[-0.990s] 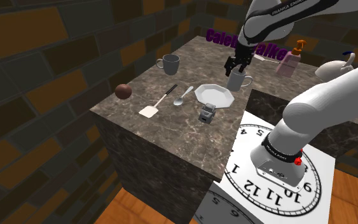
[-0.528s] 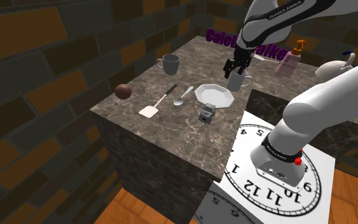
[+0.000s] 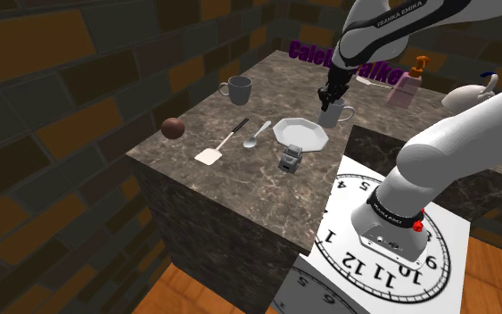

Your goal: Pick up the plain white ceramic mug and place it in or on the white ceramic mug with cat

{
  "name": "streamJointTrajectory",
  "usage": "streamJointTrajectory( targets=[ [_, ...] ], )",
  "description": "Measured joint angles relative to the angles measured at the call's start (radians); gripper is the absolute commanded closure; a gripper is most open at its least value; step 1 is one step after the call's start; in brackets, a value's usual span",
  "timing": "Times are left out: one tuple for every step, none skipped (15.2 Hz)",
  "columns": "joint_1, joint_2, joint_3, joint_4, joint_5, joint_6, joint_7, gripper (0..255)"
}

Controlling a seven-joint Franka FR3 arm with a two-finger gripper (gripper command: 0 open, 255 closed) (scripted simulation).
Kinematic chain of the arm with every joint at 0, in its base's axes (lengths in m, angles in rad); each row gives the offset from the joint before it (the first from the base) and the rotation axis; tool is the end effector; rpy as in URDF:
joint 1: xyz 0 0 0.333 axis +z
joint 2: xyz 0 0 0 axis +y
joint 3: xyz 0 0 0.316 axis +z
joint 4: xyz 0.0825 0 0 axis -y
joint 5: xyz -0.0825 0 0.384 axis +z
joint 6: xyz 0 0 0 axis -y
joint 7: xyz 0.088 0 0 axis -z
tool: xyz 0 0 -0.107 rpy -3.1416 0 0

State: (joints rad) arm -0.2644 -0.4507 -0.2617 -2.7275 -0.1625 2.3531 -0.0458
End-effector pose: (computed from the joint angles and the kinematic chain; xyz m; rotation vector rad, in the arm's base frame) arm 0.3296 -0.1868 0.3617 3.0685 -0.5394 0.1007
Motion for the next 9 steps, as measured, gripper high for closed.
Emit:
streamJointTrajectory(
  targets=[
    [0.0,0.0,0.0,0.0,0.0,0.0,0.0,255],
    [0.0,0.0,0.0,0.0,0.0,0.0,0.0,255],
    [0.0,0.0,0.0,0.0,0.0,0.0,0.0,255],
    [0.0,0.0,0.0,0.0,0.0,0.0,0.0,255],
    [0.0,-0.004,0.001,0.004,0.0,-0.008,0.0,255],
    [-0.002,-0.015,0.002,0.007,-0.001,-0.021,-0.001,255],
    [-0.002,-0.025,0.004,0.013,0.0,-0.038,0.0,255],
    [-0.003,-0.034,0.005,0.019,0.0,-0.053,0.0,255],
    [-0.001,-0.04,0.008,0.031,0.002,-0.07,0.0,255]
  ],
)
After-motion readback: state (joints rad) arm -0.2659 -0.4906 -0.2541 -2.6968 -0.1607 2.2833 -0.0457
